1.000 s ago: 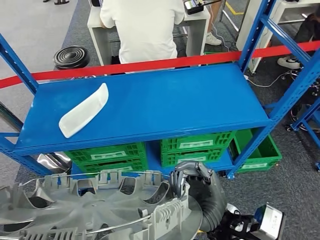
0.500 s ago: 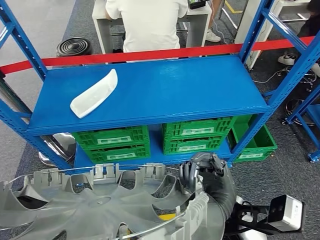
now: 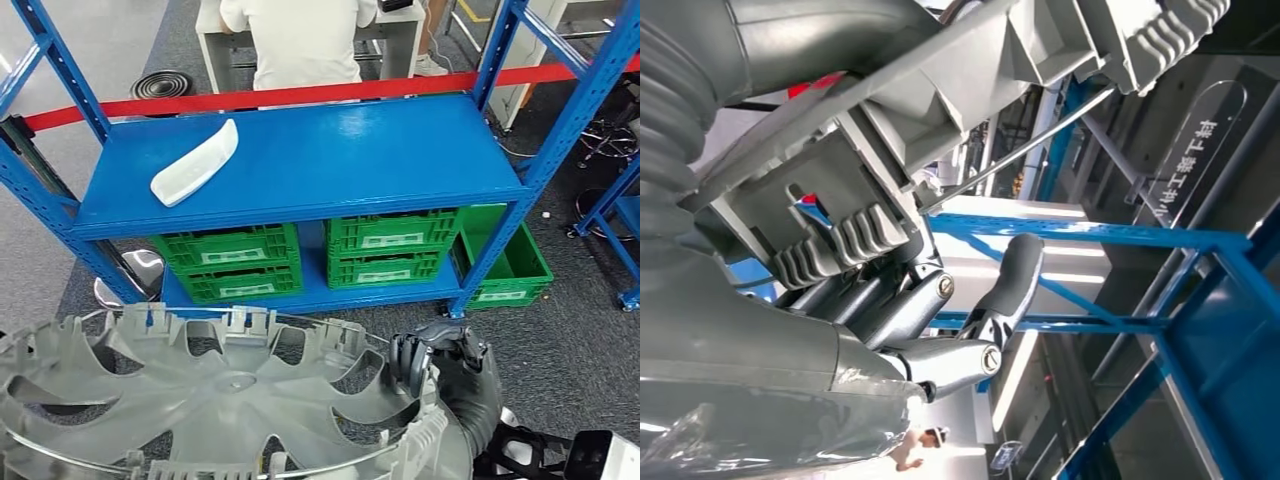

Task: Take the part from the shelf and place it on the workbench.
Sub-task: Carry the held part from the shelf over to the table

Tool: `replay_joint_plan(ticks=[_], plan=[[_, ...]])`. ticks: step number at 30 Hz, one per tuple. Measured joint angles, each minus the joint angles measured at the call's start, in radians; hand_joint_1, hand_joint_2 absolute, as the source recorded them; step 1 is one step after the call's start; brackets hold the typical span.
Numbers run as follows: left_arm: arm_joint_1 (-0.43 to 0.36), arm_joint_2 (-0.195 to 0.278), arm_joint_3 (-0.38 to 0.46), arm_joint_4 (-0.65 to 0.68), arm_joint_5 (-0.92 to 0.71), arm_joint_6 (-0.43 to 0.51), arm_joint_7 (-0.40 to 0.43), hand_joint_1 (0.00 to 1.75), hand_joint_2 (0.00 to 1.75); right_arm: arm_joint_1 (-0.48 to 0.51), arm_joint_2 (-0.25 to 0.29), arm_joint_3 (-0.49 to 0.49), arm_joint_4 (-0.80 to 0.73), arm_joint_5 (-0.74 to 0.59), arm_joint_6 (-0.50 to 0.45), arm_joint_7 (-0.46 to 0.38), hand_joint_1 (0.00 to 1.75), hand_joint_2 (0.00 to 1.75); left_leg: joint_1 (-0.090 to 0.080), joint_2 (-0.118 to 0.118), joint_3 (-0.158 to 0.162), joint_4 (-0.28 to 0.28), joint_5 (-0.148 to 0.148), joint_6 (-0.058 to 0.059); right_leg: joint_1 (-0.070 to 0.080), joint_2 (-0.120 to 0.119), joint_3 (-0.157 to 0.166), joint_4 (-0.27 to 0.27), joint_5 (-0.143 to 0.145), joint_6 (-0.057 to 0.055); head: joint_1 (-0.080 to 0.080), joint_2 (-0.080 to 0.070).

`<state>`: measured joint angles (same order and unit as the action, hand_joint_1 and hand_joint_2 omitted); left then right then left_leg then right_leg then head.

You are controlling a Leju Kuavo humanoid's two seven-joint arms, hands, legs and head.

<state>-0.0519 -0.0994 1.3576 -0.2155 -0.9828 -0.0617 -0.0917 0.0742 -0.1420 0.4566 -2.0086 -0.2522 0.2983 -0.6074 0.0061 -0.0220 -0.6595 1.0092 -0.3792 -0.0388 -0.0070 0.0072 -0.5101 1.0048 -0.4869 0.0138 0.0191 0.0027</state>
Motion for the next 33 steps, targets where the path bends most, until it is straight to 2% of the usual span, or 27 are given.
replay_joint_plan(ticks=[1,3,4,5,6,7,8,10,11,12,13,14,15,16,18,19,20,21,22,23,25,26,28,29,30,31,33], plan=[[0.000,0.001,0.000,0.000,0.000,0.000,0.000,0.00,0.00,0.004,-0.002,-0.002,-0.002,0.002,-0.001,-0.002,1.75,1.75,0.001,0.002,-0.016,0.042,-0.048,-0.004,-0.002,-0.002,-0.014,-0.001,0.014,-0.006,-0.002,0.000],[-0.003,0.003,0.000,0.000,0.000,0.000,-0.003,0.00,0.00,0.015,-0.004,-0.007,-0.006,0.005,-0.003,-0.007,1.75,1.75,0.001,0.005,-0.050,0.174,-0.151,-0.010,0.000,-0.005,-0.045,0.000,0.040,-0.011,-0.006,0.000],[-0.004,0.005,0.000,0.000,-0.001,0.000,-0.004,0.00,0.00,0.021,-0.006,-0.009,-0.008,0.007,-0.005,-0.011,1.75,1.75,0.001,0.006,-0.059,0.232,-0.174,-0.012,0.000,-0.007,-0.061,0.001,0.052,-0.011,-0.006,0.000],[-0.005,0.008,0.000,0.000,-0.001,0.000,-0.006,0.00,0.00,0.026,-0.007,-0.010,-0.010,0.009,-0.008,-0.015,1.75,1.75,0.001,0.006,-0.054,0.263,-0.173,-0.012,0.001,-0.009,-0.076,0.002,0.063,-0.010,-0.006,0.000],[-0.006,0.012,0.000,0.000,-0.001,0.000,-0.007,0.00,0.00,0.032,-0.009,-0.012,-0.013,0.012,-0.010,-0.019,1.75,1.75,0.001,0.006,-0.033,0.259,-0.153,-0.011,0.001,-0.010,-0.091,0.002,0.074,-0.009,-0.006,0.000],[-0.006,0.015,0.001,0.000,-0.002,-0.001,-0.009,0.00,0.00,0.037,-0.010,-0.013,-0.016,0.015,-0.011,-0.022,1.75,1.75,0.001,0.006,0.006,0.222,-0.127,-0.009,0.001,-0.011,-0.104,0.003,0.085,-0.007,-0.007,0.000],[-0.007,0.019,0.001,0.000,-0.002,-0.001,-0.012,0.00,0.00,0.042,-0.011,-0.015,-0.020,0.019,-0.012,-0.025,1.75,1.75,0.000,0.008,0.060,0.160,-0.112,-0.006,0.002,-0.011,-0.116,0.003,0.096,-0.004,-0.007,0.000],[-0.012,0.026,0.001,0.000,-0.002,-0.002,-0.019,0.00,0.00,0.050,-0.011,-0.019,-0.031,0.025,-0.014,-0.032,1.75,1.75,-0.002,0.010,0.165,0.019,-0.117,0.003,0.005,-0.013,-0.132,0.007,0.115,0.003,-0.006,0.000],[-0.015,0.030,0.001,0.000,-0.002,-0.003,-0.022,0.00,0.00,0.054,-0.011,-0.020,-0.036,0.028,-0.016,-0.035,1.75,1.75,-0.004,0.010,0.192,-0.024,-0.127,0.009,0.006,-0.014,-0.136,0.007,0.125,0.008,-0.006,0.000],[-0.016,0.032,0.002,0.000,-0.002,-0.004,-0.024,0.00,0.00,0.056,-0.011,-0.020,-0.039,0.030,-0.017,-0.038,1.75,1.75,-0.006,0.010,0.200,-0.045,-0.130,0.016,0.006,-0.015,-0.139,0.005,0.135,0.014,-0.005,0.000],[-0.016,0.032,0.003,0.000,-0.002,-0.004,-0.026,0.00,0.00,0.059,-0.011,-0.021,-0.042,0.033,-0.019,-0.039,1.75,1.75,-0.006,0.010,0.195,-0.046,-0.125,0.023,0.005,-0.014,-0.142,0.003,0.143,0.019,-0.005,0.000],[-0.014,0.033,0.005,0.000,-0.002,-0.005,-0.027,0.00,0.00,0.063,-0.012,-0.021,-0.044,0.035,-0.021,-0.040,1.75,1.75,-0.005,0.012,0.187,-0.046,-0.116,0.030,0.004,-0.014,-0.148,0.007,0.135,0.026,-0.005,0.000],[-0.012,0.034,0.006,0.000,-0.002,-0.005,-0.028,0.00,0.00,0.068,-0.012,-0.022,-0.046,0.037,-0.023,-0.040,1.75,1.75,-0.004,0.014,0.179,-0.046,-0.105,0.037,0.003,-0.013,-0.157,0.025,0.110,0.032,-0.004,0.000],[-0.012,0.035,0.008,0.000,-0.002,-0.006,-0.029,0.00,0.00,0.072,-0.012,-0.023,-0.048,0.040,-0.025,-0.041,1.75,1.75,-0.002,0.016,0.169,-0.047,-0.094,0.043,0.002,-0.012,-0.172,0.066,0.067,0.037,-0.003,0.000],[-0.013,0.038,0.009,0.000,-0.002,-0.007,-0.033,0.00,0.00,0.079,-0.012,-0.026,-0.050,0.046,-0.028,-0.041,1.75,1.75,-0.002,0.017,0.143,-0.046,-0.072,0.049,0.000,-0.011,-0.204,0.195,-0.031,0.045,0.000,0.000],[-0.013,0.039,0.009,0.000,-0.002,-0.007,-0.035,0.00,0.00,0.082,-0.013,-0.028,-0.051,0.049,-0.030,-0.040,1.75,1.75,-0.002,0.017,0.128,-0.046,-0.060,0.049,0.000,-0.011,-0.213,0.254,-0.056,0.047,0.000,0.000],[-0.013,0.040,0.010,0.000,-0.002,-0.007,-0.036,0.00,0.00,0.084,-0.013,-0.029,-0.051,0.051,-0.031,-0.040,1.75,1.75,-0.002,0.017,0.112,-0.045,-0.048,0.048,0.000,-0.011,-0.207,0.287,-0.056,0.049,0.000,0.000],[-0.012,0.040,0.010,0.000,-0.002,-0.007,-0.037,0.00,0.00,0.087,-0.013,-0.031,-0.051,0.054,-0.031,-0.040,1.75,1.75,-0.002,0.017,0.097,-0.043,-0.037,0.046,-0.001,-0.011,-0.186,0.286,-0.037,0.049,-0.001,0.000],[-0.012,0.040,0.011,0.000,-0.002,-0.007,-0.038,0.00,0.00,0.087,-0.014,-0.033,-0.051,0.056,-0.031,-0.039,1.75,1.75,-0.001,0.017,0.082,-0.042,-0.026,0.042,-0.002,-0.011,-0.148,0.252,-0.010,0.049,-0.001,0.000],[-0.012,0.041,0.011,0.000,-0.003,-0.008,-0.039,0.00,0.00,0.085,-0.014,-0.033,-0.051,0.060,-0.030,-0.037,1.75,1.75,-0.001,0.016,0.070,-0.040,-0.016,0.037,-0.003,-0.010,-0.095,0.191,0.006,0.048,-0.001,0.000],[-0.013,0.043,0.011,0.000,-0.003,-0.009,-0.042,0.00,0.00,0.078,-0.015,-0.033,-0.050,0.066,-0.029,-0.033,1.75,1.75,-0.002,0.015,0.053,-0.034,0.002,0.026,-0.003,-0.005,0.004,0.055,-0.004,0.044,-0.001,0.000],[-0.014,0.046,0.011,0.000,-0.003,-0.010,-0.044,0.00,0.00,0.074,-0.015,-0.033,-0.050,0.067,-0.028,-0.031,1.75,1.75,-0.003,0.015,0.048,-0.032,0.011,0.021,-0.001,-0.003,0.029,0.013,-0.017,0.039,-0.001,0.000],[-0.014,0.050,0.011,0.000,-0.004,-0.011,-0.045,0.00,0.00,0.069,-0.016,-0.032,-0.050,0.068,-0.026,-0.026,1.75,1.75,-0.003,0.015,0.041,-0.031,0.027,0.010,0.002,-0.002,0.025,-0.001,-0.018,0.023,-0.002,0.000],[-0.014,0.051,0.011,0.000,-0.005,-0.011,-0.046,0.00,0.00,0.067,-0.016,-0.031,-0.049,0.068,-0.025,-0.024,1.75,1.75,-0.001,0.015,0.036,-0.026,0.020,0.005,0.002,-0.005,0.014,0.000,-0.010,0.014,-0.002,0.000],[-0.013,0.051,0.011,0.000,-0.006,-0.012,-0.046,0.00,0.00,0.064,-0.016,-0.029,-0.049,0.068,-0.024,-0.022,1.75,1.75,0.000,0.015,0.027,-0.008,-0.005,0.000,0.001,-0.007,0.003,0.001,-0.001,0.004,-0.003,0.000],[-0.012,0.051,0.012,0.000,-0.007,-0.012,-0.047,0.00,0.00,0.061,-0.016,-0.027,-0.049,0.067,-0.023,-0.021,1.75,1.75,0.001,0.015,0.013,0.027,-0.047,-0.004,0.000,-0.009,-0.009,0.001,0.011,-0.004,-0.005,0.000],[-0.014,0.051,0.012,0.000,-0.010,-0.013,-0.048,0.00,0.00,0.058,-0.016,-0.024,-0.048,0.066,-0.023,-0.021,1.75,1.75,0.001,0.016,-0.021,0.148,-0.152,-0.009,0.001,-0.010,-0.038,0.002,0.037,-0.012,-0.008,0.000]])
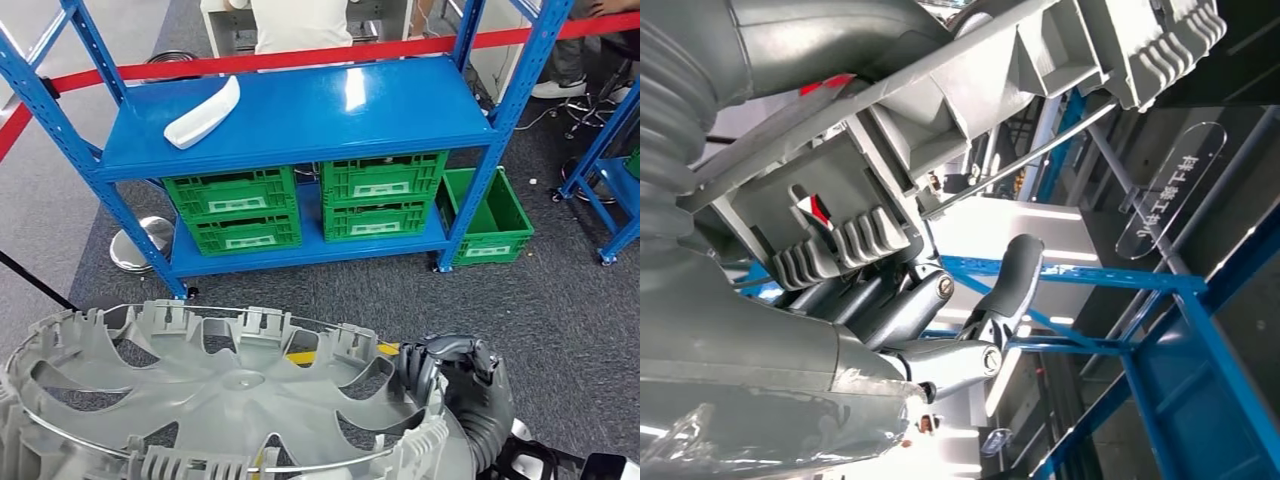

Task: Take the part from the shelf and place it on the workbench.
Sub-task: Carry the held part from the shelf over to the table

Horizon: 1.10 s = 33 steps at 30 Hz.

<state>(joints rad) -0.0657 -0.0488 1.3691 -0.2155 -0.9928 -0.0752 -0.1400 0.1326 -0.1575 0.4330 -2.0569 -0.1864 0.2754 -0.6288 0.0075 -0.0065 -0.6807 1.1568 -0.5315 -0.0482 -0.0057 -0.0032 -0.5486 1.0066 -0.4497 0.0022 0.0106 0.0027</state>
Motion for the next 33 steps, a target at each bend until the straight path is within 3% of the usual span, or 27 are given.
replay_joint_plan(ticks=[1,2,3,4,6,8,9,11,12,13,15,16,17,18,20,22,23,24,26,27,28,30,31,32,33], plan=[[-0.001,0.000,0.000,0.000,-0.002,0.000,-0.001,0.00,0.00,0.000,0.000,0.001,0.000,0.000,0.000,-0.001,1.75,1.75,0.000,0.000,-0.011,0.059,-0.029,-0.001,0.002,0.000,-0.017,0.001,0.013,-0.001,-0.001,0.000],[-0.002,0.000,0.000,0.000,-0.003,0.000,-0.001,0.00,0.00,0.000,0.000,0.002,0.000,0.000,0.000,-0.003,1.75,1.75,-0.001,0.000,-0.013,0.099,-0.034,0.000,0.003,-0.001,-0.034,0.001,0.027,-0.001,-0.001,0.000],[-0.002,0.001,0.000,0.000,-0.003,0.000,-0.002,0.00,0.00,0.000,0.000,0.002,0.000,0.000,0.000,-0.005,1.75,1.75,-0.001,0.000,0.001,0.108,-0.016,0.003,0.005,-0.001,-0.051,0.002,0.039,0.000,-0.001,0.000],[-0.002,0.001,0.000,0.000,-0.004,0.000,-0.002,0.00,0.00,0.000,0.000,0.002,-0.001,0.000,0.000,-0.007,1.75,1.75,-0.002,0.000,0.032,0.083,0.012,0.007,0.007,-0.001,-0.067,0.002,0.052,0.000,-0.001,0.000],[-0.004,0.002,0.000,0.000,-0.005,0.000,-0.003,0.00,0.00,0.000,0.000,0.002,-0.003,-0.001,0.000,-0.010,1.75,1.75,-0.008,0.000,0.137,-0.045,0.041,0.021,0.010,-0.001,-0.091,0.004,0.074,0.004,-0.001,0.000],[-0.009,0.004,0.000,0.000,-0.005,0.000,-0.003,0.00,0.00,0.001,0.000,0.001,-0.007,-0.002,0.000,-0.012,1.75,1.75,-0.014,0.000,0.221,-0.168,0.024,0.032,0.013,-0.003,-0.103,0.004,0.096,0.011,-0.001,0.000],[-0.010,0.005,0.000,0.000,-0.005,0.000,-0.003,0.00,0.00,0.000,0.000,0.001,-0.008,-0.002,0.000,-0.012,1.75,1.75,-0.016,0.000,0.234,-0.195,0.018,0.035,0.013,-0.004,-0.107,0.002,0.106,0.016,-0.001,0.000],[-0.008,0.005,0.000,0.000,-0.005,0.000,-0.003,0.00,0.00,0.001,0.000,0.001,-0.008,-0.002,0.000,-0.013,1.75,1.75,-0.015,0.001,0.223,-0.203,0.030,0.043,0.010,-0.004,-0.113,-0.002,0.118,0.027,-0.001,0.000],[-0.006,0.004,0.000,0.000,-0.005,0.000,-0.003,0.00,0.00,0.002,-0.001,0.002,-0.008,-0.003,0.000,-0.013,1.75,1.75,-0.013,0.002,0.214,-0.204,0.041,0.049,0.009,-0.002,-0.120,0.010,0.098,0.033,0.000,0.000],[-0.005,0.003,0.000,0.000,-0.005,0.000,-0.003,0.00,0.00,0.003,-0.001,0.002,-0.008,-0.003,0.000,-0.013,1.75,1.75,-0.011,0.004,0.203,-0.205,0.054,0.054,0.008,0.000,-0.131,0.041,0.060,0.039,0.002,0.000],[-0.006,0.003,0.000,0.000,-0.005,0.000,-0.003,0.00,0.00,0.004,-0.001,0.002,-0.008,-0.003,0.000,-0.013,1.75,1.75,-0.009,0.005,0.175,-0.205,0.079,0.060,0.005,0.001,-0.161,0.160,-0.047,0.048,0.007,0.000],[-0.006,0.003,0.000,0.000,-0.005,0.000,-0.003,0.00,0.00,0.005,-0.001,0.002,-0.008,-0.003,0.000,-0.013,1.75,1.75,-0.009,0.005,0.159,-0.204,0.091,0.059,0.003,0.001,-0.171,0.224,-0.080,0.052,0.008,0.000],[-0.005,0.003,0.000,0.000,-0.005,0.000,-0.003,0.00,0.00,0.005,-0.001,0.002,-0.008,-0.003,0.000,-0.014,1.75,1.75,-0.009,0.006,0.142,-0.203,0.104,0.058,0.003,0.001,-0.171,0.271,-0.088,0.054,0.009,0.000],[-0.005,0.003,0.000,0.000,-0.005,0.000,-0.003,0.00,0.00,0.006,-0.001,0.002,-0.008,-0.003,0.001,-0.016,1.75,1.75,-0.008,0.006,0.125,-0.200,0.117,0.056,0.002,0.001,-0.157,0.287,-0.073,0.056,0.008,0.000],[-0.005,0.001,0.000,0.000,-0.005,0.000,-0.003,0.00,0.00,0.007,-0.001,0.001,-0.009,-0.003,0.002,-0.018,1.75,1.75,-0.006,0.005,0.092,-0.193,0.139,0.048,-0.001,0.001,-0.077,0.220,-0.021,0.059,0.008,0.000],[-0.005,0.002,0.000,0.000,-0.006,0.000,-0.004,0.00,0.00,0.007,-0.001,0.000,-0.013,-0.002,0.002,-0.019,1.75,1.75,-0.006,0.004,0.069,-0.184,0.156,0.037,-0.002,0.005,0.028,0.079,-0.031,0.058,0.009,0.000],[-0.005,0.003,0.000,0.000,-0.007,0.000,-0.004,0.00,0.00,0.008,-0.001,0.000,-0.016,-0.002,0.002,-0.019,1.75,1.75,-0.007,0.003,0.064,-0.181,0.164,0.032,-0.001,0.007,0.059,0.028,-0.049,0.054,0.008,0.000],[-0.004,0.005,0.000,0.000,-0.008,0.000,-0.004,0.00,0.00,0.010,-0.001,-0.001,-0.018,-0.001,0.002,-0.019,1.75,1.75,-0.008,0.002,0.060,-0.180,0.173,0.026,0.002,0.009,0.072,0.000,-0.062,0.047,0.008,0.000],[-0.002,0.005,0.000,0.000,-0.009,0.001,-0.004,0.00,0.00,0.017,-0.002,-0.003,-0.022,0.000,0.001,-0.021,1.75,1.75,-0.006,0.002,0.054,-0.178,0.181,0.016,0.003,0.008,0.056,-0.003,-0.053,0.026,0.007,0.000],[-0.001,0.005,0.000,0.000,-0.010,0.001,-0.004,0.00,0.00,0.022,-0.002,-0.005,-0.024,0.001,0.001,-0.022,1.75,1.75,-0.005,0.003,0.046,-0.167,0.163,0.011,0.003,0.007,0.046,-0.002,-0.044,0.015,0.006,0.000],[0.001,0.005,0.000,0.000,-0.011,0.002,-0.003,0.00,0.00,0.029,-0.002,-0.007,-0.026,0.003,0.001,-0.024,1.75,1.75,-0.004,0.003,0.034,-0.137,0.124,0.006,0.002,0.005,0.033,-0.002,-0.031,0.006,0.004,0.000],[0.002,0.007,0.000,0.000,-0.011,0.003,-0.003,0.00,0.00,0.043,-0.002,-0.011,-0.029,0.007,0.000,-0.030,1.75,1.75,-0.004,0.003,0.000,-0.024,0.017,0.000,0.003,0.004,0.004,-0.001,-0.006,-0.003,0.001,0.000],[0.001,0.008,0.000,0.000,-0.011,0.003,-0.003,0.00,0.00,0.049,-0.002,-0.012,-0.030,0.009,0.000,-0.033,1.75,1.75,-0.004,0.003,-0.014,0.042,-0.021,-0.002,0.004,0.004,-0.013,0.000,0.007,-0.005,0.000,0.000],[0.001,0.009,0.000,0.000,-0.011,0.003,-0.003,0.00,0.00,0.054,-0.002,-0.012,-0.030,0.010,0.000,-0.034,1.75,1.75,-0.004,0.003,-0.018,0.088,-0.033,-0.001,0.005,0.004,-0.028,0.000,0.019,-0.005,0.000,0.000],[0.001,0.009,0.000,0.000,-0.011,0.003,-0.003,0.00,0.00,0.058,-0.002,-0.012,-0.030,0.010,0.000,-0.035,1.75,1.75,-0.004,0.003,-0.009,0.108,-0.023,0.001,0.006,0.004,-0.044,0.001,0.030,-0.004,0.000,0.000]])
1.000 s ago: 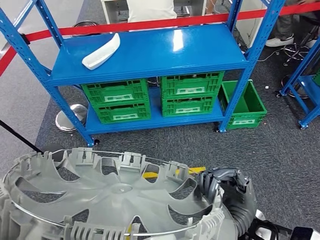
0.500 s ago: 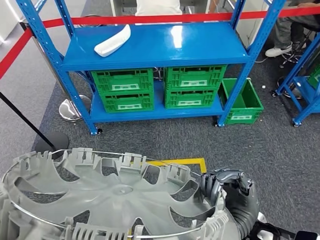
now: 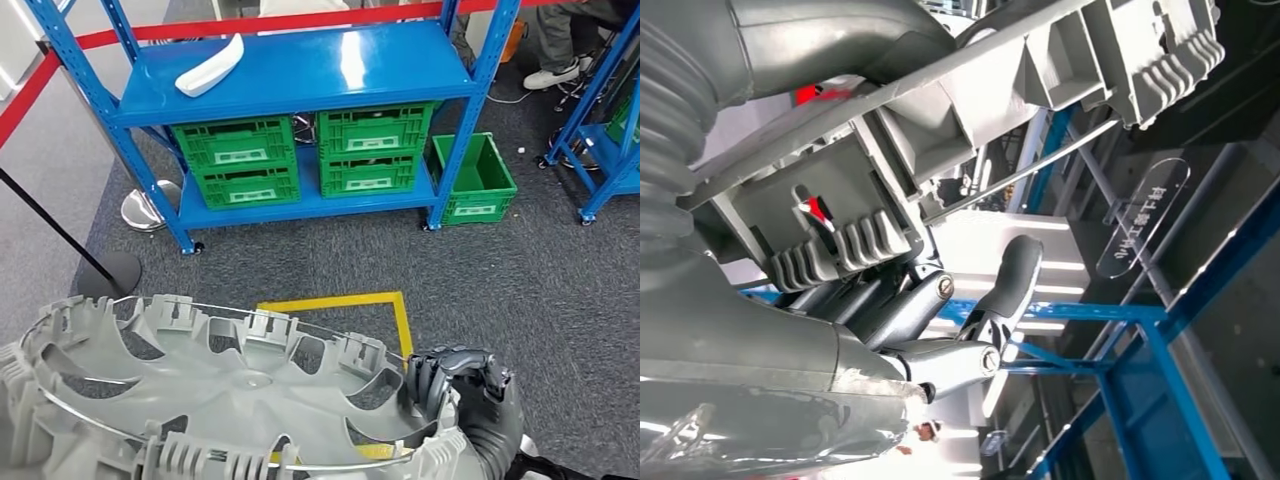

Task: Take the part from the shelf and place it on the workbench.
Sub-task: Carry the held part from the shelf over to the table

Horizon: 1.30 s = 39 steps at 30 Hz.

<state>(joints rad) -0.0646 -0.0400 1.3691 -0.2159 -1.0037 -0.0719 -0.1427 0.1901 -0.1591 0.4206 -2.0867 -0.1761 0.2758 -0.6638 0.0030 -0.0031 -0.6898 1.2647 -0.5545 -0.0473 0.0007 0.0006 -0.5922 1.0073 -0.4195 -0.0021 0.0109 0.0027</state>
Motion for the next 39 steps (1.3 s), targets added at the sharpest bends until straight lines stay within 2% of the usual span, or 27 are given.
replay_joint_plan(ticks=[1,3,5,6,8,9,11,13,14,15,16,17,18,20,21,23,24,26,28,29,30,31,33,35,36,38,39], plan=[[0.000,0.000,0.000,0.000,0.000,0.000,0.000,0.00,0.00,0.003,0.000,0.000,0.000,0.000,0.000,0.000,1.75,1.75,-0.001,0.000,0.025,-0.013,0.024,0.004,0.001,0.000,-0.014,0.000,0.011,0.000,0.000,0.000],[-0.001,0.002,0.000,0.000,0.000,0.000,0.000,0.00,0.00,0.005,0.000,-0.001,0.000,-0.002,-0.001,-0.001,1.75,1.75,-0.005,0.000,0.121,-0.127,0.064,0.017,0.004,0.000,-0.038,0.001,0.033,0.003,0.000,0.000],[-0.006,0.006,0.000,0.000,0.000,0.001,0.000,0.00,0.00,0.007,0.000,-0.004,-0.002,-0.006,-0.004,0.000,1.75,1.75,-0.010,0.000,0.214,-0.262,0.055,0.029,0.007,-0.002,-0.053,0.001,0.053,0.010,0.000,0.000],[-0.007,0.008,0.000,-0.001,0.000,0.001,0.000,0.00,0.00,0.009,0.000,-0.006,-0.003,-0.004,-0.006,0.000,1.75,1.75,-0.013,-0.001,0.236,-0.301,0.046,0.033,0.008,-0.003,-0.058,0.000,0.063,0.015,0.000,0.000],[-0.006,0.009,0.000,-0.001,0.000,0.002,0.001,0.00,0.00,0.015,0.000,-0.009,-0.005,0.004,-0.012,-0.001,1.75,1.75,-0.013,-0.001,0.230,-0.322,0.054,0.040,0.006,-0.005,-0.065,-0.004,0.080,0.026,0.000,0.000],[-0.003,0.009,0.000,-0.001,-0.001,0.002,0.001,0.00,0.00,0.020,0.000,-0.011,-0.006,0.008,-0.014,-0.001,1.75,1.75,-0.012,0.000,0.223,-0.323,0.064,0.046,0.005,-0.004,-0.071,0.002,0.068,0.032,0.000,0.000],[-0.001,0.008,0.000,-0.001,-0.001,0.002,0.002,0.00,0.00,0.029,0.000,-0.015,-0.006,0.014,-0.018,-0.003,1.75,1.75,-0.008,0.002,0.204,-0.325,0.086,0.056,0.002,-0.002,-0.097,0.075,-0.013,0.044,0.004,0.000],[-0.001,0.008,0.000,-0.001,-0.002,0.002,0.003,0.00,0.00,0.034,0.000,-0.018,-0.006,0.017,-0.020,-0.003,1.75,1.75,-0.007,0.003,0.179,-0.324,0.107,0.060,-0.002,-0.002,-0.128,0.211,-0.107,0.053,0.007,0.000],[-0.001,0.008,0.000,-0.001,-0.002,0.002,0.003,0.00,0.00,0.036,0.000,-0.020,-0.006,0.017,-0.020,-0.003,1.75,1.75,-0.007,0.003,0.165,-0.324,0.119,0.059,-0.003,-0.002,-0.132,0.265,-0.124,0.057,0.007,0.000],[-0.001,0.008,0.000,-0.001,-0.002,0.002,0.003,0.00,0.00,0.037,0.000,-0.022,-0.006,0.018,-0.021,-0.003,1.75,1.75,-0.006,0.003,0.152,-0.323,0.130,0.057,-0.005,-0.002,-0.123,0.289,-0.117,0.059,0.007,0.000],[-0.001,0.008,0.000,-0.001,-0.002,0.002,0.003,0.00,0.00,0.038,0.000,-0.023,-0.006,0.019,-0.021,-0.004,1.75,1.75,-0.005,0.003,0.138,-0.321,0.140,0.054,-0.007,-0.002,-0.096,0.276,-0.093,0.062,0.007,0.000],[-0.001,0.008,0.000,-0.001,-0.002,0.002,0.003,0.00,0.00,0.038,0.000,-0.023,-0.006,0.021,-0.022,-0.006,1.75,1.75,-0.003,0.003,0.125,-0.318,0.149,0.049,-0.009,-0.002,-0.050,0.228,-0.066,0.065,0.007,0.000],[-0.001,0.008,0.000,-0.001,-0.002,0.002,0.003,0.00,0.00,0.037,0.000,-0.024,-0.007,0.024,-0.025,-0.008,1.75,1.75,-0.003,0.003,0.112,-0.314,0.157,0.044,-0.012,-0.001,0.004,0.157,-0.058,0.069,0.008,0.000],[-0.001,0.011,0.000,-0.002,-0.002,0.002,0.003,0.00,0.00,0.035,0.000,-0.024,-0.012,0.035,-0.035,-0.016,1.75,1.75,-0.005,0.001,0.093,-0.303,0.171,0.032,-0.013,0.004,0.094,0.025,-0.073,0.068,0.008,0.000],[-0.001,0.013,0.000,-0.002,-0.003,0.002,0.003,0.00,0.00,0.034,0.000,-0.024,-0.015,0.043,-0.043,-0.019,1.75,1.75,-0.006,0.000,0.087,-0.299,0.179,0.027,-0.012,0.006,0.109,-0.005,-0.087,0.064,0.008,0.000],[0.000,0.015,0.001,-0.002,-0.003,0.002,0.003,0.00,0.00,0.033,0.000,-0.025,-0.022,0.055,-0.061,-0.022,1.75,1.75,-0.004,0.000,0.077,-0.296,0.189,0.017,-0.010,0.006,0.098,-0.008,-0.081,0.045,0.008,0.000],[0.000,0.015,0.001,-0.002,-0.003,0.001,0.002,0.00,0.00,0.031,0.000,-0.025,-0.025,0.060,-0.067,-0.023,1.75,1.75,-0.003,0.000,0.069,-0.288,0.177,0.012,-0.010,0.005,0.089,-0.006,-0.073,0.035,0.007,0.000],[0.000,0.018,0.001,-0.002,-0.003,0.000,-0.001,0.00,0.00,0.026,0.000,-0.026,-0.031,0.066,-0.072,-0.023,1.75,1.75,-0.001,0.001,0.042,-0.220,0.103,0.001,-0.011,0.003,0.067,-0.006,-0.054,0.015,0.004,0.000],[-0.001,0.022,0.001,-0.002,-0.003,0.000,-0.003,0.00,0.00,0.023,0.000,-0.026,-0.034,0.067,-0.073,-0.023,1.75,1.75,-0.001,0.001,0.007,-0.089,0.009,-0.004,-0.008,0.002,0.041,-0.005,-0.033,0.007,0.002,0.000],[-0.002,0.023,0.001,-0.002,-0.003,0.000,-0.003,0.00,0.00,0.023,0.000,-0.026,-0.034,0.067,-0.073,-0.023,1.75,1.75,-0.001,0.001,-0.003,-0.034,-0.014,-0.004,-0.006,0.001,0.028,-0.004,-0.023,0.006,0.002,0.000],[-0.002,0.024,0.001,-0.002,-0.003,0.000,-0.004,0.00,0.00,0.022,0.000,-0.027,-0.034,0.067,-0.073,-0.023,1.75,1.75,-0.001,0.001,0.000,-0.005,-0.014,-0.002,-0.004,0.001,0.015,-0.004,-0.014,0.006,0.002,0.000],[-0.003,0.025,0.001,-0.002,-0.003,-0.001,-0.004,0.00,0.00,0.022,0.000,-0.027,-0.034,0.067,-0.073,-0.023,1.75,1.75,-0.002,0.001,0.020,-0.013,0.005,0.002,-0.002,0.001,0.002,-0.003,-0.004,0.006,0.002,0.000],[-0.004,0.027,0.001,-0.002,-0.003,-0.001,-0.004,0.00,0.00,0.022,0.000,-0.027,-0.036,0.068,-0.073,-0.023,1.75,1.75,-0.006,0.001,0.107,-0.118,0.055,0.015,0.001,0.001,-0.019,-0.002,0.014,0.008,0.002,0.000],[-0.008,0.030,0.001,-0.002,-0.003,-0.001,-0.005,0.00,0.00,0.021,0.000,-0.027,-0.039,0.069,-0.074,-0.023,1.75,1.75,-0.012,0.001,0.199,-0.256,0.064,0.028,0.005,0.000,-0.034,-0.001,0.032,0.012,0.002,0.000],[-0.010,0.031,0.001,-0.002,-0.003,-0.001,-0.006,0.00,0.00,0.019,0.000,-0.028,-0.041,0.070,-0.075,-0.023,1.75,1.75,-0.014,0.001,0.223,-0.300,0.058,0.033,0.006,-0.002,-0.041,-0.001,0.042,0.015,0.003,0.000],[-0.010,0.033,0.001,-0.002,-0.003,-0.002,-0.007,0.00,0.00,0.018,0.001,-0.028,-0.043,0.071,-0.077,-0.023,1.75,1.75,-0.015,0.001,0.224,-0.324,0.061,0.040,0.005,-0.004,-0.052,-0.004,0.059,0.025,0.002,0.000],[-0.009,0.033,0.001,-0.002,-0.003,-0.003,-0.008,0.00,0.00,0.018,0.001,-0.029,-0.044,0.071,-0.077,-0.023,1.75,1.75,-0.013,0.002,0.216,-0.326,0.069,0.044,0.005,-0.003,-0.058,0.000,0.053,0.032,0.002,0.000]])
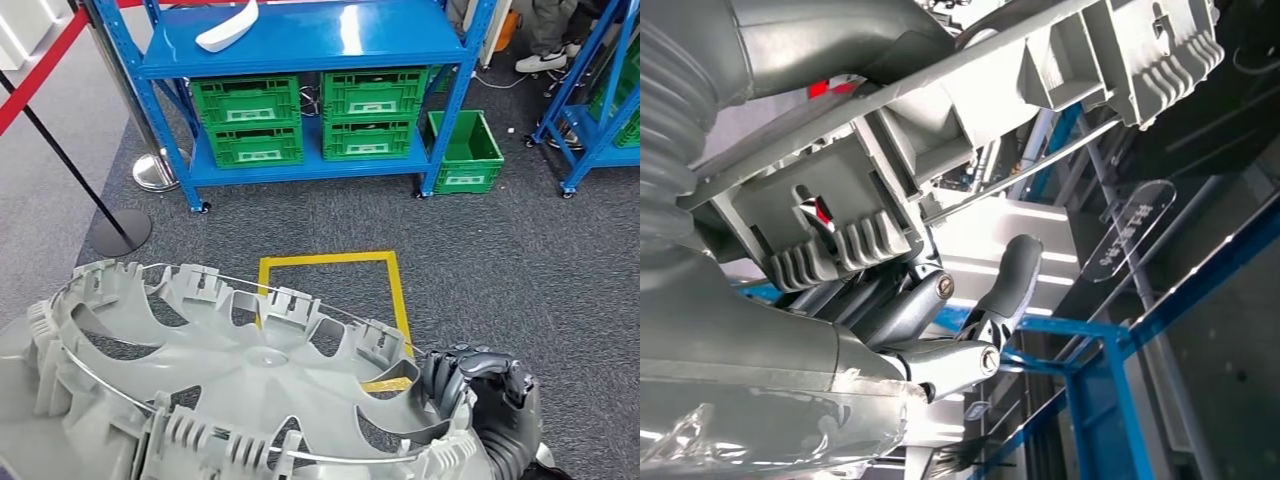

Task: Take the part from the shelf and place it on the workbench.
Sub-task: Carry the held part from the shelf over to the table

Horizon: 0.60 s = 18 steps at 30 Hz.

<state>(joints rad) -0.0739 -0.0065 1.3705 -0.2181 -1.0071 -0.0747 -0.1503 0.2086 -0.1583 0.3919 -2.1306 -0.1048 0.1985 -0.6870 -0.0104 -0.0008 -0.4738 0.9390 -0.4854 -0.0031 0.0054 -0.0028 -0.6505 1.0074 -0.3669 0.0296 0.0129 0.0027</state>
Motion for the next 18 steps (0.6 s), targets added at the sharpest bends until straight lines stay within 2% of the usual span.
replay_joint_plan(ticks=[1,2,4,5,6,7,8,9,10,11,12,13,14,15,16,17,18], plan=[[0.001,0.000,0.000,0.000,0.000,-0.001,0.000,0.00,0.00,0.000,0.000,-0.001,0.000,0.001,0.000,0.000,1.75,1.75,0.002,0.001,-0.008,-0.001,0.010,0.006,-0.001,0.001,-0.008,0.017,-0.023,0.006,0.001,0.000],[0.002,0.000,0.000,0.000,0.000,-0.002,-0.001,0.00,0.00,0.000,0.000,-0.002,-0.001,0.002,0.000,0.000,1.75,1.75,0.004,0.003,-0.017,-0.003,0.020,0.011,-0.002,0.001,-0.020,0.056,-0.064,0.012,0.003,0.000],[0.001,0.001,0.000,0.000,-0.001,-0.002,-0.001,0.00,0.00,0.000,0.001,-0.005,-0.005,0.008,0.001,0.000,1.75,1.75,0.004,0.004,-0.039,-0.002,0.040,0.017,-0.005,0.002,-0.048,0.183,-0.161,0.022,0.007,0.000],[0.001,0.001,0.000,0.000,-0.003,-0.002,-0.001,0.00,0.00,0.000,0.003,-0.008,-0.009,0.011,0.002,0.000,1.75,1.75,0.004,0.004,-0.052,-0.002,0.051,0.017,-0.006,0.002,-0.057,0.244,-0.189,0.025,0.007,0.000],[0.001,0.000,0.000,0.000,-0.005,-0.002,-0.001,0.00,0.00,0.000,0.004,-0.012,-0.015,0.014,0.003,0.000,1.75,1.75,0.004,0.004,-0.066,-0.001,0.063,0.016,-0.006,0.002,-0.053,0.279,-0.190,0.028,0.007,0.000],[0.001,0.000,0.000,0.000,-0.007,-0.002,-0.001,0.00,0.00,0.000,0.007,-0.017,-0.021,0.016,0.005,0.000,1.75,1.75,0.004,0.004,-0.080,0.001,0.074,0.014,-0.007,0.002,-0.033,0.280,-0.170,0.029,0.007,0.000],[0.001,0.000,0.000,0.000,-0.010,-0.002,-0.001,0.00,0.00,0.000,0.010,-0.022,-0.028,0.017,0.006,0.000,1.75,1.75,0.005,0.004,-0.095,0.003,0.084,0.011,-0.008,0.002,0.003,0.248,-0.141,0.030,0.007,0.000],[0.000,-0.001,0.000,0.000,-0.011,-0.003,-0.001,0.00,0.00,0.000,0.015,-0.026,-0.035,0.017,0.007,0.000,1.75,1.75,0.005,0.004,-0.108,0.006,0.094,0.007,-0.010,0.002,0.054,0.186,-0.121,0.031,0.007,0.000],[0.000,0.000,0.000,0.000,-0.012,-0.003,-0.001,0.00,0.00,-0.001,0.019,-0.030,-0.042,0.018,0.008,0.000,1.75,1.75,0.005,0.003,-0.120,0.012,0.101,0.002,-0.010,0.003,0.111,0.110,-0.119,0.032,0.008,0.000],[0.000,0.000,0.000,0.000,-0.013,-0.003,-0.001,0.00,0.00,-0.003,0.025,-0.035,-0.050,0.018,0.010,0.000,1.75,1.75,0.004,0.002,-0.128,0.017,0.109,-0.003,-0.010,0.005,0.155,0.045,-0.129,0.030,0.008,0.000],[0.000,0.001,0.000,0.000,-0.014,-0.004,-0.001,0.00,0.00,-0.005,0.031,-0.039,-0.056,0.018,0.012,0.000,1.75,1.75,0.002,0.001,-0.135,0.021,0.118,-0.008,-0.009,0.006,0.181,0.000,-0.144,0.026,0.009,0.000],[0.000,0.002,0.000,0.000,-0.015,-0.004,-0.001,0.00,0.00,-0.007,0.037,-0.043,-0.061,0.018,0.014,0.000,1.75,1.75,0.002,0.001,-0.139,0.023,0.126,-0.013,-0.007,0.007,0.188,-0.020,-0.152,0.020,0.009,0.000],[0.000,0.002,0.000,0.000,-0.016,-0.004,-0.001,0.00,0.00,-0.009,0.042,-0.046,-0.065,0.018,0.016,0.000,1.75,1.75,0.002,0.001,-0.143,0.023,0.134,-0.018,-0.006,0.008,0.180,-0.019,-0.149,0.010,0.009,0.000],[0.001,0.002,0.000,0.000,-0.017,-0.004,-0.001,0.00,0.00,-0.011,0.047,-0.048,-0.067,0.018,0.018,0.000,1.75,1.75,0.003,0.001,-0.149,0.027,0.128,-0.024,-0.007,0.006,0.169,-0.018,-0.141,0.001,0.009,0.000],[0.002,0.003,0.000,0.000,-0.018,-0.004,-0.001,0.00,0.00,-0.013,0.051,-0.050,-0.070,0.018,0.020,0.000,1.75,1.75,0.004,0.001,-0.158,0.043,0.103,-0.030,-0.008,0.005,0.158,-0.017,-0.131,-0.009,0.007,0.000],[0.003,0.003,0.000,0.000,-0.018,-0.004,-0.001,0.00,0.00,-0.015,0.056,-0.051,-0.072,0.018,0.021,0.000,1.75,1.75,0.005,0.001,-0.170,0.077,0.061,-0.036,-0.009,0.004,0.147,-0.017,-0.119,-0.018,0.006,0.000],[0.003,0.003,0.000,0.000,-0.019,-0.004,-0.001,0.00,0.00,-0.016,0.059,-0.053,-0.074,0.018,0.023,0.000,1.75,1.75,0.006,0.001,-0.187,0.131,0.004,-0.041,-0.009,0.003,0.133,-0.017,-0.107,-0.023,0.005,0.000]])
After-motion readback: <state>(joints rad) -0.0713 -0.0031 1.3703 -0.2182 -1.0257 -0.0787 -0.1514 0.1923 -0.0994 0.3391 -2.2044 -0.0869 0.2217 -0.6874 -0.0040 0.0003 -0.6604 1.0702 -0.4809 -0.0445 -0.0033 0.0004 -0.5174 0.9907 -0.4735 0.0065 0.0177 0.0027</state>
